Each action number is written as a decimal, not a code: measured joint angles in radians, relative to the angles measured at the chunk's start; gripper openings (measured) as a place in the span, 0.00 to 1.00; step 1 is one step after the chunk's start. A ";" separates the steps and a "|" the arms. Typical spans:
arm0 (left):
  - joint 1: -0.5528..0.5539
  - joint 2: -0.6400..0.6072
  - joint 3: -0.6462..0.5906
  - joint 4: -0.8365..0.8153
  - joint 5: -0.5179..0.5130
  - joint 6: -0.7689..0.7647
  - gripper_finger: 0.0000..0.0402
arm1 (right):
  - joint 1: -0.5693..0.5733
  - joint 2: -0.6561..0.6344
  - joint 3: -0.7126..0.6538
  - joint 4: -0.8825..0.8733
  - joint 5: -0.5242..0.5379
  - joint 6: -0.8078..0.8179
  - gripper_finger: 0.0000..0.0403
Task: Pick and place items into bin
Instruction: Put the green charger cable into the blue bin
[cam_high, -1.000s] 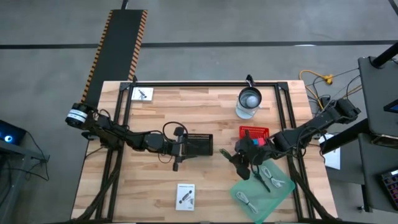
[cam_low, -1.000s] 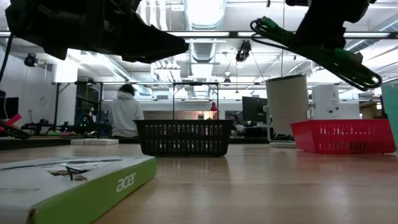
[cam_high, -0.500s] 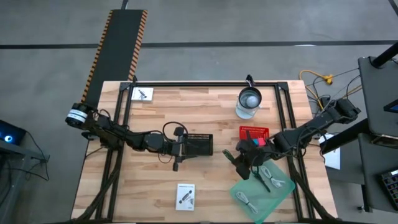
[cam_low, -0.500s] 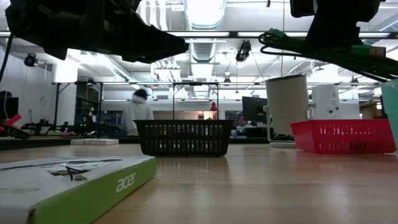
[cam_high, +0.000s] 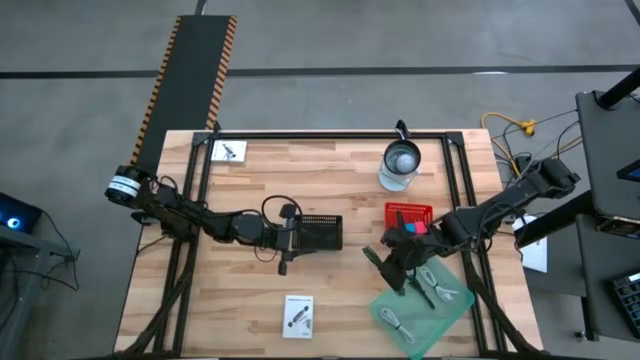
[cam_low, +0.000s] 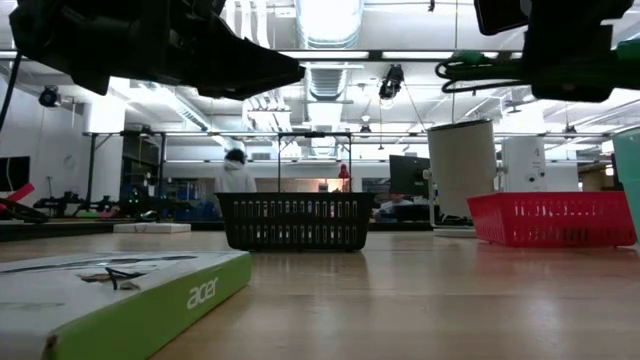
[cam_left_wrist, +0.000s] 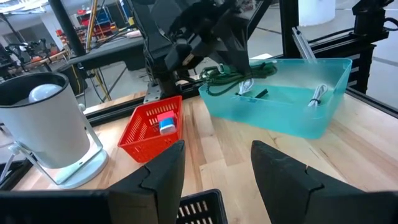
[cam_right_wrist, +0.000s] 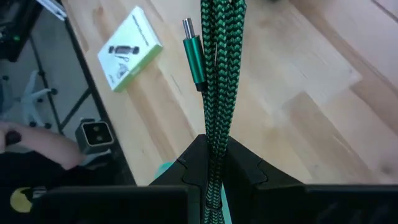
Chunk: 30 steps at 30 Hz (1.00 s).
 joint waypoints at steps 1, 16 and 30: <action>0.000 0.000 0.000 0.000 0.000 0.000 0.42 | 0.000 0.000 0.012 -0.027 -0.004 0.007 0.06; 0.000 0.000 -0.001 0.012 -0.016 -0.003 0.42 | 0.137 0.013 0.079 -0.231 0.003 0.264 0.06; 0.000 0.000 -0.001 0.035 -0.016 -0.005 0.42 | 0.291 0.080 0.094 -0.224 0.010 0.496 0.06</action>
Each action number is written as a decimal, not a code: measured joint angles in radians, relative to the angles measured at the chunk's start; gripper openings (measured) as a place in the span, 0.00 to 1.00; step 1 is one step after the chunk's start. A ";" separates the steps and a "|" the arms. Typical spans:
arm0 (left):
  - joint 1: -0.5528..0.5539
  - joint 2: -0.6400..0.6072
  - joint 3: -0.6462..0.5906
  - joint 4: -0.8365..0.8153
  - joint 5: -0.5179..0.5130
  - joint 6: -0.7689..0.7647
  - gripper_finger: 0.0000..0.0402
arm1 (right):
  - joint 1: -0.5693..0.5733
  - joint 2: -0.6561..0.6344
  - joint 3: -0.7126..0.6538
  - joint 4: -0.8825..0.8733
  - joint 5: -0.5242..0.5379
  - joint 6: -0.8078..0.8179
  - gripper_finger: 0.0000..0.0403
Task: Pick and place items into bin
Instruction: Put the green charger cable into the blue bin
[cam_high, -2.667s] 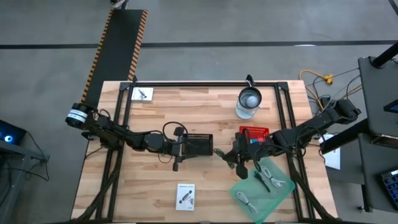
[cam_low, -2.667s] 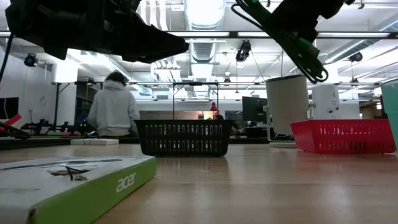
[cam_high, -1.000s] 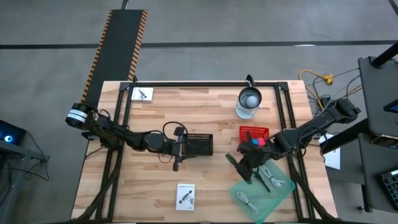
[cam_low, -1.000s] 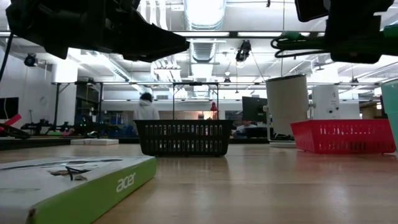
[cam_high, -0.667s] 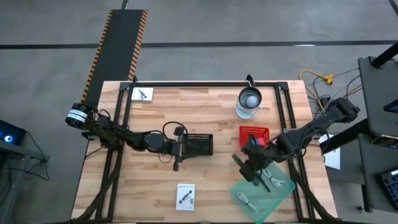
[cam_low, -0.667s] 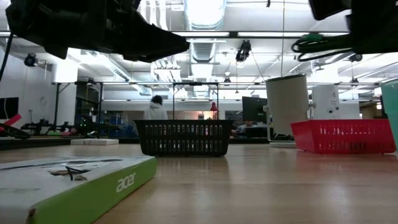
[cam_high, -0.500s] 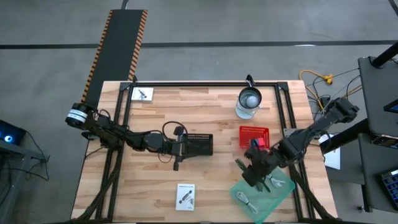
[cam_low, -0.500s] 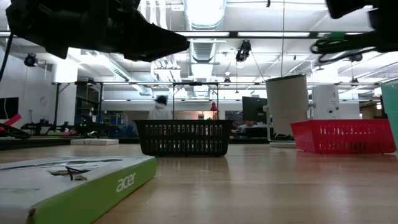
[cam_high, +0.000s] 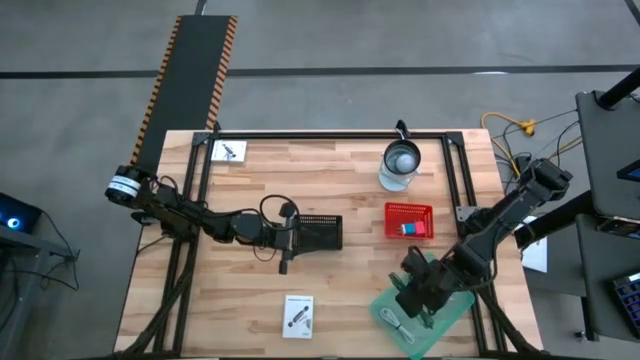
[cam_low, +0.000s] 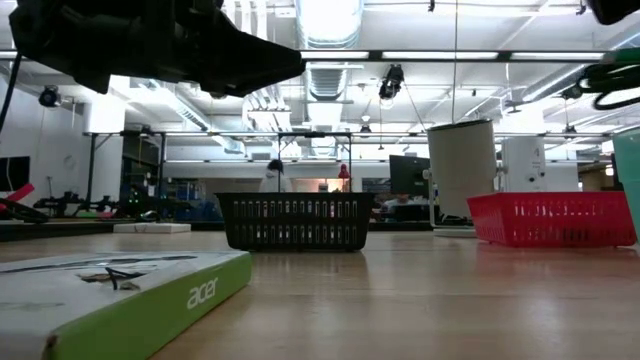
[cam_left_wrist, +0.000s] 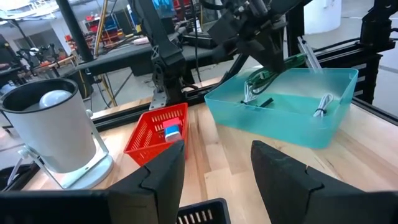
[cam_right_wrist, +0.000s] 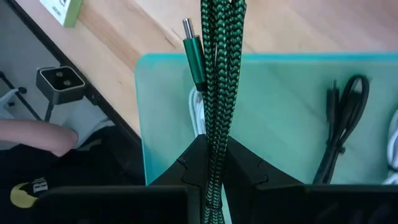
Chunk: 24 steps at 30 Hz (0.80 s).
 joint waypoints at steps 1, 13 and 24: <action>0.000 0.000 0.000 0.000 0.000 0.000 0.42 | 0.008 0.000 -0.001 0.000 0.000 0.013 0.06; 0.000 0.000 -0.003 -0.002 0.000 -0.003 0.42 | 0.070 0.038 -0.002 -0.004 -0.008 0.088 0.06; 0.000 0.000 -0.003 -0.001 0.000 -0.004 0.42 | 0.074 0.091 -0.003 -0.006 -0.043 0.086 0.06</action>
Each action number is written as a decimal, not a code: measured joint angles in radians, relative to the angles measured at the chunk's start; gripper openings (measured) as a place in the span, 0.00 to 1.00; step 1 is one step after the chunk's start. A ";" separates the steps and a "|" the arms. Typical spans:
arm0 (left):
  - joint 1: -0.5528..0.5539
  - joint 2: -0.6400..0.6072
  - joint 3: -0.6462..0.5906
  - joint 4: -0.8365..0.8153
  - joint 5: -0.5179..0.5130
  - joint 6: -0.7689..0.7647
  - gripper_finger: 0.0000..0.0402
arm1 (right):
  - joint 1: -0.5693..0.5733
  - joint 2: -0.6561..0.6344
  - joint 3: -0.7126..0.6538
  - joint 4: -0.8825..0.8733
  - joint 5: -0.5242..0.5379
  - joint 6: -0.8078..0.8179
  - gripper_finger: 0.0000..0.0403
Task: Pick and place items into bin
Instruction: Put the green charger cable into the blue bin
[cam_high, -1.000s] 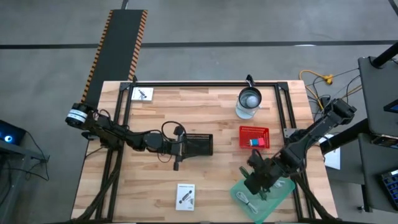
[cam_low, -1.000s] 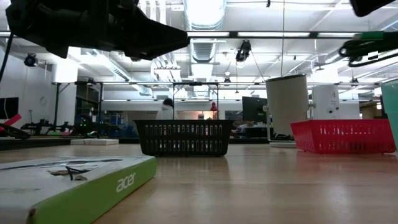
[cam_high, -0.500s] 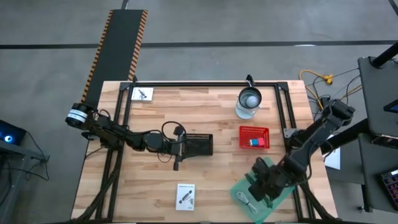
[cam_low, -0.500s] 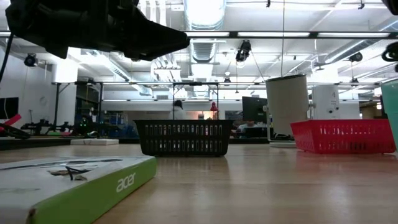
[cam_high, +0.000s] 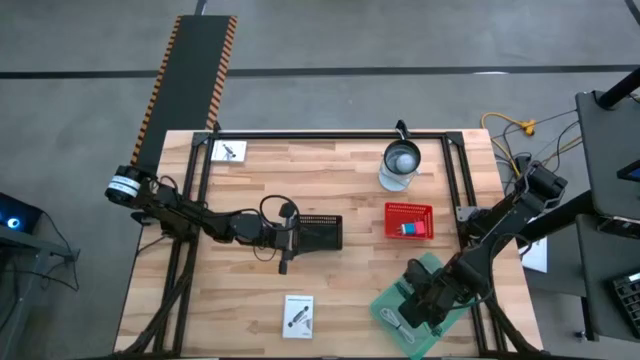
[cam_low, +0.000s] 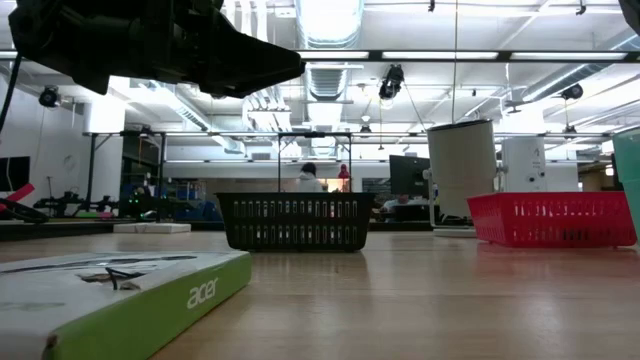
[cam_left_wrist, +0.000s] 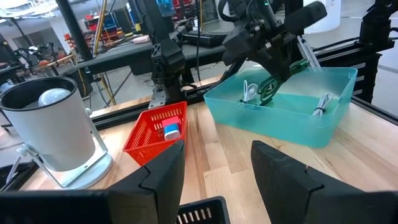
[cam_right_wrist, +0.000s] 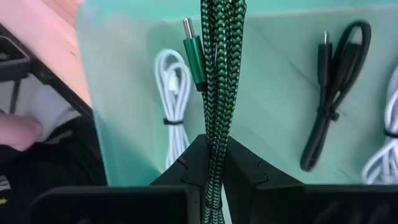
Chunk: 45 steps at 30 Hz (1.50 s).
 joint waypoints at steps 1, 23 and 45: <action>0.000 0.000 0.000 0.000 0.000 0.000 0.42 | 0.000 0.004 0.000 -0.001 -0.011 0.000 0.06; 0.000 0.000 0.000 0.000 0.000 0.000 0.42 | -0.001 0.108 -0.001 -0.049 -0.056 -0.054 0.06; 0.000 0.000 0.000 0.000 0.000 0.000 0.42 | -0.007 0.186 -0.002 0.035 -0.018 -0.013 0.06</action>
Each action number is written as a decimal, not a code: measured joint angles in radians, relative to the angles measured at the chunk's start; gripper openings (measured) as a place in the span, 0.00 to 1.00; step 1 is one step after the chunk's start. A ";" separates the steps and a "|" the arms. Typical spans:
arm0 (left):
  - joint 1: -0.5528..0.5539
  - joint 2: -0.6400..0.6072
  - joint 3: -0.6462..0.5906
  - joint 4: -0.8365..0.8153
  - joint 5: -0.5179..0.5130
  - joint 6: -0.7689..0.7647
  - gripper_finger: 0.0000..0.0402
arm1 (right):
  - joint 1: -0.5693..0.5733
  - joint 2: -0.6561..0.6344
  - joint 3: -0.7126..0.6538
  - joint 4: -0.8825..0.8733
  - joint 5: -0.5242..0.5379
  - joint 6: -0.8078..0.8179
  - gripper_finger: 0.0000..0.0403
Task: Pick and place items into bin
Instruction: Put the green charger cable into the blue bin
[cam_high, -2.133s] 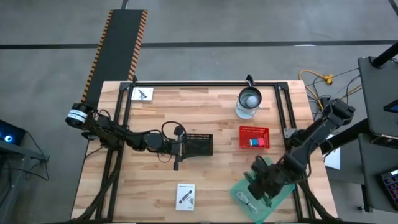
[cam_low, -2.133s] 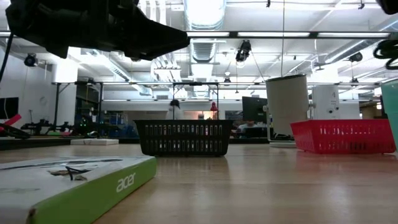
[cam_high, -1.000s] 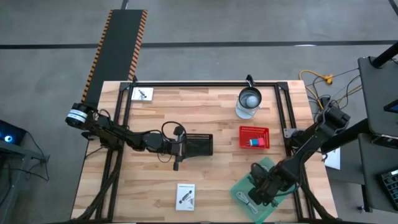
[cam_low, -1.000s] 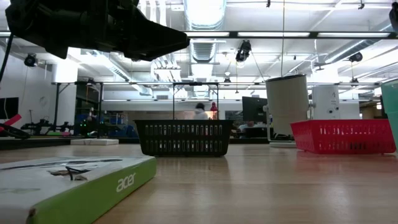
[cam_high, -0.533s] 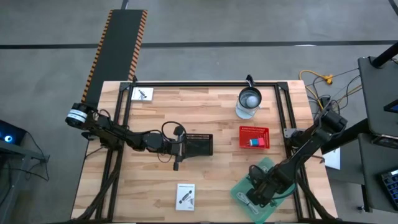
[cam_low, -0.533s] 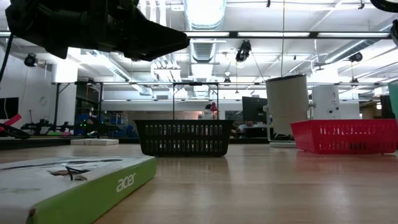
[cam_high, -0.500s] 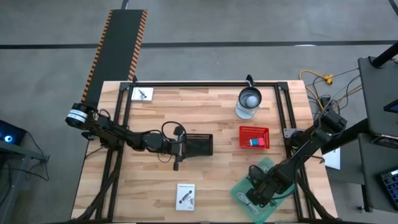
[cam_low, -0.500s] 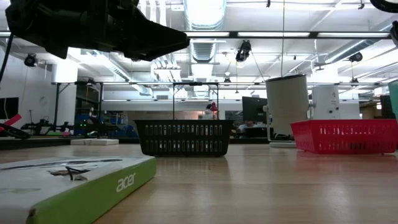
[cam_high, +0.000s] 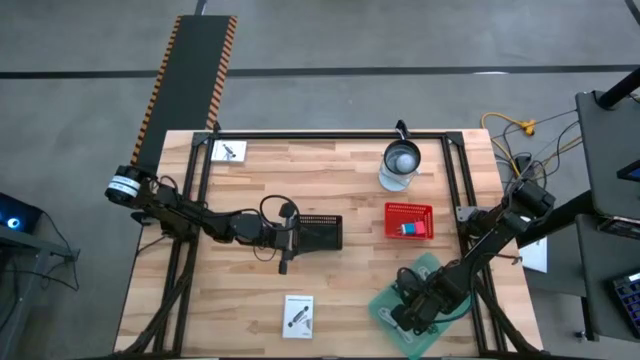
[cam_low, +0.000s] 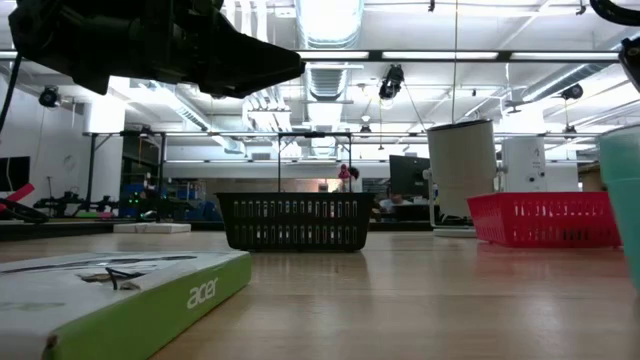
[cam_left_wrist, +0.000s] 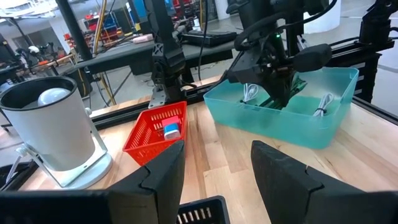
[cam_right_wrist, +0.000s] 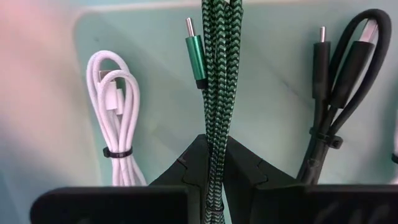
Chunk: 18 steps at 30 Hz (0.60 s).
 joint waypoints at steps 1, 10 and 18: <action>0.000 0.000 0.000 0.000 0.000 0.000 0.42 | 0.000 0.000 0.000 0.001 0.011 0.001 0.06; 0.000 0.000 -0.001 0.000 0.000 0.000 0.42 | 0.000 0.000 0.000 0.012 0.020 -0.004 0.07; 0.000 0.000 -0.001 0.000 0.000 0.000 0.42 | -0.001 0.000 0.000 0.081 0.031 -0.035 0.07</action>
